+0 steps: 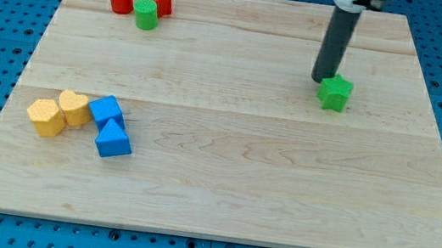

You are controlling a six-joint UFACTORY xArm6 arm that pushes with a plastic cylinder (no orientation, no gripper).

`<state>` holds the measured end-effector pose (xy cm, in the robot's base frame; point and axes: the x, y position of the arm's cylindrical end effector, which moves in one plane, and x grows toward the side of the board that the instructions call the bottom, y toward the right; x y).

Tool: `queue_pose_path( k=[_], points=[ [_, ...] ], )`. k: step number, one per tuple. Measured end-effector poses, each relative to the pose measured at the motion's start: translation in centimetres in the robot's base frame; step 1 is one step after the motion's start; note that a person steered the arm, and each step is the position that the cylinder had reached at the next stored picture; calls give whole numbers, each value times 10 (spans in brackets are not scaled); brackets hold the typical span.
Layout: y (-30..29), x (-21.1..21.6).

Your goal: Push the blue cube closer to the green star

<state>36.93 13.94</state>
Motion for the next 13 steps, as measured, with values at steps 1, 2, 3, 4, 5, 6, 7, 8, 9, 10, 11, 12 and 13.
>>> queue_pose_path(
  k=[1, 2, 3, 4, 5, 6, 7, 8, 9, 10, 11, 12, 13],
  points=[
    [-60, 16],
    [-190, 28],
    [-296, 36],
    [-379, 37],
    [-419, 83],
    [-420, 130],
    [-345, 125],
    [-289, 117],
    [-252, 131],
    [-290, 115],
    [-272, 94],
    [-205, 58],
    [-149, 80]
  ],
)
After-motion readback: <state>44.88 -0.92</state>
